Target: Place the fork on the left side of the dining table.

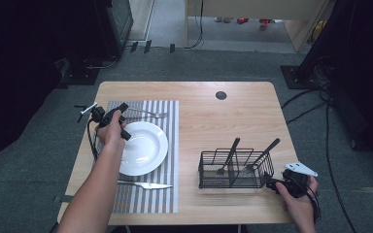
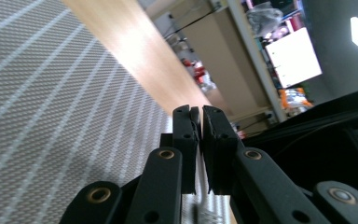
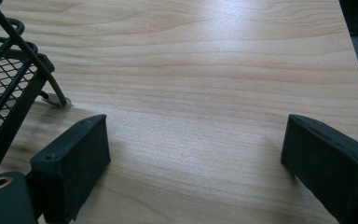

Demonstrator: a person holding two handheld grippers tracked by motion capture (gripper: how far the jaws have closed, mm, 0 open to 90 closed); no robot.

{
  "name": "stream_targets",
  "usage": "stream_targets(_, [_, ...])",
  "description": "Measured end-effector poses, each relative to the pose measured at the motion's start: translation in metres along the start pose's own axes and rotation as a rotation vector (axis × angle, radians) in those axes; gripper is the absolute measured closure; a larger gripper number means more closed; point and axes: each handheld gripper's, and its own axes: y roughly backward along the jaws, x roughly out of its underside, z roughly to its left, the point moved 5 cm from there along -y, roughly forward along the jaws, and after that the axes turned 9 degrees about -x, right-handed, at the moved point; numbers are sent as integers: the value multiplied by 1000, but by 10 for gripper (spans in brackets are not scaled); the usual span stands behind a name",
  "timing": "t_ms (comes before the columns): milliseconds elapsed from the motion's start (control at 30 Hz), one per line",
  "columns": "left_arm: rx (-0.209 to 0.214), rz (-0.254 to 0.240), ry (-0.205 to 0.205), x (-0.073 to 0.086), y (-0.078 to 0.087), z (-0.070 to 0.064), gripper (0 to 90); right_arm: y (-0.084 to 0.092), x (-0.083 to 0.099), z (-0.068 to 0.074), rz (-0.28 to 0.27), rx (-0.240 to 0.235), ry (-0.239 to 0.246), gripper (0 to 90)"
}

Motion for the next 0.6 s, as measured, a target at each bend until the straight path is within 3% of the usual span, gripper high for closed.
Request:
stream_targets(67, [-13, 3, 13, 0, -2, 2, 852, 0, 0, 0, 0, 0, 0, 74])
stream_targets(200, [-50, 1, -11, 0, -5, 5, 821, 0, 0, 0, 0, 0, 1, 74])
stream_targets(233, [-89, 10, 5, 0, -7, 9, 812, 0, 0, 0, 0, 0, 0, 74])
stream_targets(267, [-89, 10, 5, 0, -7, 9, 804, 0, 0, 0, 0, 0, 0, 74])
stream_targets(333, [-138, 39, 21, 0, -9, 12, 787, 0, 0, 0, 0, 0, -1, 74])
stream_targets(567, [-185, 61, -8, 0, -12, 14, 738, 0, 0, 0, 0, -2, -1, 74])
stream_targets(600, [-191, 65, -7, 1, -13, 14, 682, 0, 0, 0, 0, -2, -1, 74])
